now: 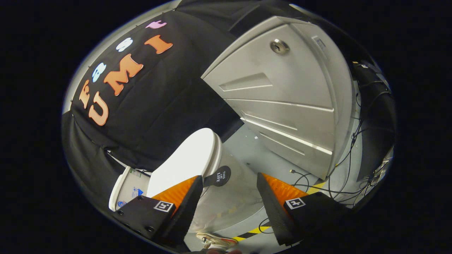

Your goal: Open the toilet lid.

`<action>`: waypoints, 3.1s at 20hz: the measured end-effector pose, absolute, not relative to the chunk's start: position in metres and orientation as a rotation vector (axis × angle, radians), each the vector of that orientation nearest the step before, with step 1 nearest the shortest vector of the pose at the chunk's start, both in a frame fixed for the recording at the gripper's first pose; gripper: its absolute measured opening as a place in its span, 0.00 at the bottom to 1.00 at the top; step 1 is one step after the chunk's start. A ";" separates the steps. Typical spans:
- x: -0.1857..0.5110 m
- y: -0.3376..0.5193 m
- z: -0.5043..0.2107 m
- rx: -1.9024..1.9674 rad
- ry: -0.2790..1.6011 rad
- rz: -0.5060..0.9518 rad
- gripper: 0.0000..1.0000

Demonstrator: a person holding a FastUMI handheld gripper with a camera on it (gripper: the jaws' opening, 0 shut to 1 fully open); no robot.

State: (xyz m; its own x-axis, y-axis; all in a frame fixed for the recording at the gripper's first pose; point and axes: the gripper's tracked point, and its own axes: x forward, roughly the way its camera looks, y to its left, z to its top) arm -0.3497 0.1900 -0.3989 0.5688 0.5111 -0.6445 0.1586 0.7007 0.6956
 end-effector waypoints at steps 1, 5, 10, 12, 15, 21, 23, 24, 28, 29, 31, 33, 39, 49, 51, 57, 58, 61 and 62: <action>-0.353 0.190 -0.402 0.821 0.985 0.231 0.99; -0.347 0.200 -0.416 0.874 1.001 0.251 0.98; -0.322 0.228 -0.427 0.950 0.990 0.268 0.96; -0.318 0.230 -0.423 1.008 0.979 0.256 0.85; -0.314 0.240 -0.425 1.048 0.953 0.258 0.60; -0.311 0.247 -0.424 1.105 0.938 0.250 0.28; -0.302 0.246 -0.422 1.142 0.889 0.246 0.23; -0.303 0.248 -0.422 1.149 0.898 0.255 0.10; -0.307 0.249 -0.426 1.193 0.897 0.221 0.09; -0.308 0.249 -0.426 1.183 0.895 0.226 0.09; -0.308 0.249 -0.427 1.171 0.889 0.244 0.08; -0.306 0.250 -0.428 1.184 0.879 0.253 0.09; -0.305 0.250 -0.430 1.184 0.876 0.251 0.08; -0.275 0.250 -0.419 1.091 0.772 0.178 0.08; -0.274 0.250 -0.413 1.085 0.769 0.181 0.08; -0.268 0.253 -0.391 1.034 0.739 0.189 0.08; -0.266 0.254 -0.386 1.027 0.733 0.192 0.08; -0.259 0.254 -0.368 1.025 0.704 0.198 0.08; -0.259 0.256 -0.363 1.009 0.702 0.202 0.08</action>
State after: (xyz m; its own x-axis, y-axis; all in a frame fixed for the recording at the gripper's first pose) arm -0.2594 0.2556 -0.3631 0.7663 0.4640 -0.4444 0.1572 0.5353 0.8299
